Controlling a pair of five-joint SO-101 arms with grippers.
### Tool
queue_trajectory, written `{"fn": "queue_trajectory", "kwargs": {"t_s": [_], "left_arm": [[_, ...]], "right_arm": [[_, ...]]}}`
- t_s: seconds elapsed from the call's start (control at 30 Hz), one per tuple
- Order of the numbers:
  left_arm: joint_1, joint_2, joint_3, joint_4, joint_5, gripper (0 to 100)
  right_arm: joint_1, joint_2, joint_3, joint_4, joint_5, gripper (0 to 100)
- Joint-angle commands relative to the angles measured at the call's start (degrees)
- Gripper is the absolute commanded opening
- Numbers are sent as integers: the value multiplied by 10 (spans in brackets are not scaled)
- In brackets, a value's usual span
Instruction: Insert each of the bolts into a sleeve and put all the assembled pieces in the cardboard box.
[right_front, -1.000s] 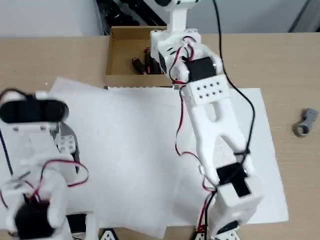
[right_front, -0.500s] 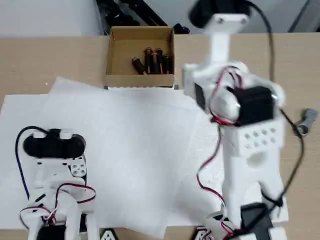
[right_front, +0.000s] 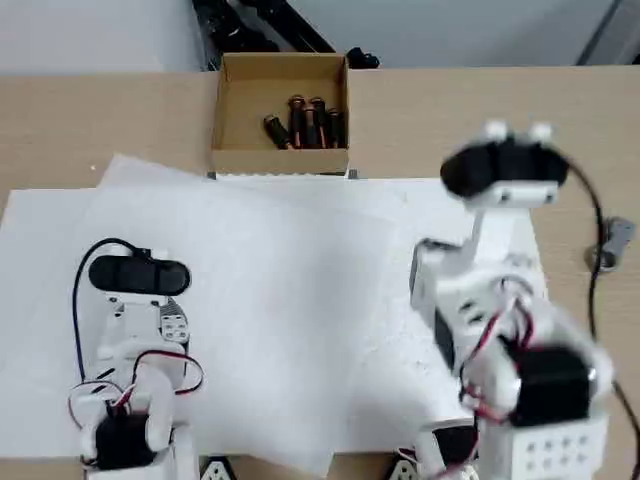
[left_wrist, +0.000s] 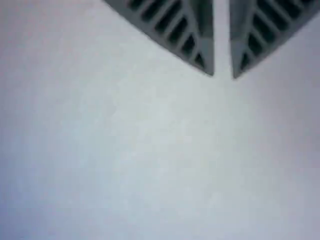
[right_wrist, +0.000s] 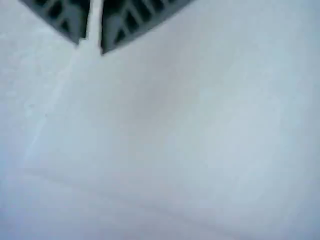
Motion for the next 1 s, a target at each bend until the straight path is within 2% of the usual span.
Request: {"fn": "queue_trajectory", "kwargs": {"t_s": [0.0, 0.13, 0.3, 0.53, 0.73, 0.97], "left_arm": [[-4, -5, 22, -40, -3, 6], [-4, -5, 38, -47, -3, 6], [-4, -5, 40, -45, -2, 6], [-4, -5, 40, -44, -2, 6], [-4, -5, 77, -47, -2, 6], [-4, -5, 76, -47, -2, 6]], "right_arm": [[5, -136, 173, -76, 4, 11], [5, -298, 331, -131, 7, 10], [4, -471, 494, -130, 8, 9], [5, -459, 548, -128, 7, 12], [5, -464, 697, -147, 5, 14], [5, -464, 704, -173, 7, 14]]}}
